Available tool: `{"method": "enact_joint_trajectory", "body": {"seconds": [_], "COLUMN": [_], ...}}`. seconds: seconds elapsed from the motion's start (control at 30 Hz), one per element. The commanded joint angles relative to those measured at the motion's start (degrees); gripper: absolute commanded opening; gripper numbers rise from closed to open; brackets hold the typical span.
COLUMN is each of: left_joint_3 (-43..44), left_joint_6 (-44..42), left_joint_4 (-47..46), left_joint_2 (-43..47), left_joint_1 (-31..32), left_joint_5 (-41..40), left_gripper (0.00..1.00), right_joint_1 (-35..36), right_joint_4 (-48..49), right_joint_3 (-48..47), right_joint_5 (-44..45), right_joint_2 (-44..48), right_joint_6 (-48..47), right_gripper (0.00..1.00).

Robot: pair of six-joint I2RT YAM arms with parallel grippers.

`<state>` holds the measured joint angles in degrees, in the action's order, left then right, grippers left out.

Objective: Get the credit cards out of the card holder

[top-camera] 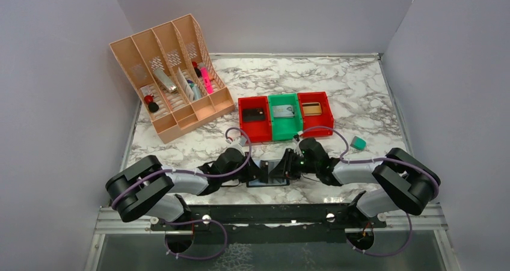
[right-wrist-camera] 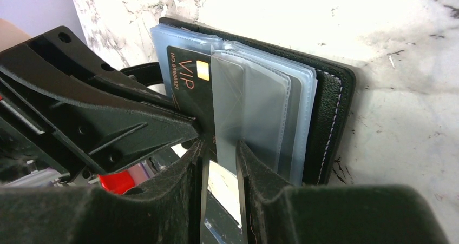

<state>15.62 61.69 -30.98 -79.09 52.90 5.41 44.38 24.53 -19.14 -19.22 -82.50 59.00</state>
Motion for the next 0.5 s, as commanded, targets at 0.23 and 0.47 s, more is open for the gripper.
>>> {"method": "enact_joint_trajectory", "body": {"seconds": [0.23,0.47], "left_joint_3": [-4.93,1.3], "left_joint_6": [0.33,-6.84], "left_joint_4": [-2.42,17.94], "left_joint_2": [8.05,16.23], "left_joint_1": [-3.27,-4.3], "left_joint_5": [2.73,-2.62], "left_gripper": [0.0,0.0], "right_joint_1": [0.27,0.27], "right_joint_4": [-11.64,-14.58], "right_joint_3": [1.02,-3.45], "right_joint_5": [5.78,2.96], "right_joint_2": [0.07,5.95], "right_joint_6": [-3.55,-9.0], "right_gripper": [0.32,0.33]}}
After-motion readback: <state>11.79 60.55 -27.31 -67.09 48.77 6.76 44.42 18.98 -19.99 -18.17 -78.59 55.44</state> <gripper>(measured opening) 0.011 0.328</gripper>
